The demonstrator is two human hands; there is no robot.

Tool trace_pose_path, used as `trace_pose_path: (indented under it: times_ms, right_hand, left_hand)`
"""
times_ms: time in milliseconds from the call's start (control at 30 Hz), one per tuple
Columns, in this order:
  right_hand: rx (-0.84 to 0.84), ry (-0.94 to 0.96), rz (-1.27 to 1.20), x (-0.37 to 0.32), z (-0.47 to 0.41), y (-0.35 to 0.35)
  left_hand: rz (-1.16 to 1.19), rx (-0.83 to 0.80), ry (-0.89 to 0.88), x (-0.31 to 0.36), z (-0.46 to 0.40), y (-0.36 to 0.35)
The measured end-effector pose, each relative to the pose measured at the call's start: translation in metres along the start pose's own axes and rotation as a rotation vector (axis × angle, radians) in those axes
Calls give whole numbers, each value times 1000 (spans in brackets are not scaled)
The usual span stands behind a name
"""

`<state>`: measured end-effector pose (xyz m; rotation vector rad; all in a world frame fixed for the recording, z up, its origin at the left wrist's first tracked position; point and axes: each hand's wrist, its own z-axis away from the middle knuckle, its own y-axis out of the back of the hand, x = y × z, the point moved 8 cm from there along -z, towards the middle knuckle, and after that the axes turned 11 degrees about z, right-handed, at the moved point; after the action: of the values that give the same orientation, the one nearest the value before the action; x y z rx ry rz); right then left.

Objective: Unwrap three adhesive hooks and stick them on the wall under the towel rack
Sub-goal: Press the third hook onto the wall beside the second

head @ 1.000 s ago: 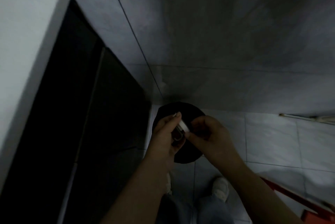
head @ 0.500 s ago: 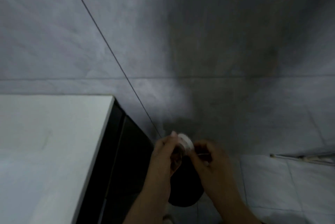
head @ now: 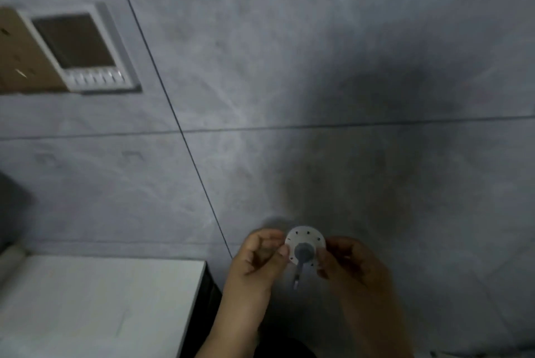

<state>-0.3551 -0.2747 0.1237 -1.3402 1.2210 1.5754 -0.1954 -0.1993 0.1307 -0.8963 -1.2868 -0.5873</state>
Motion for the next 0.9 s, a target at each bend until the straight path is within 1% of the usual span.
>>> trace_pose_path:
  times_ms: [167,367,467,600,667,800,900]
  right_hand:
    - [65,108,-71,-67,-2,23]
    - [153,152,-128,-131,-4,51]
    - [193,216,-97,-171,-8,64]
    - [341,324,19,-226,-9,82]
    - [395,380,-4,-254,-8,90]
    - [452,457,-123,-303,-13,105]
    - [476,531,-116,-342,-13,118]
  left_hand:
    - [-84,-37,-172,70,-5,-24]
    - [-122,-51,-273,137,-6,-54]
    - [-116,-47,-334,174,-9,-70]
    - [-81,-2,-435,225,-11,-86]
    - [-65,12,-473,252,-11,-94]
    - [-34,16,-533,302,-13,-113]
    - [-21,6,-615,344,-10,-129]
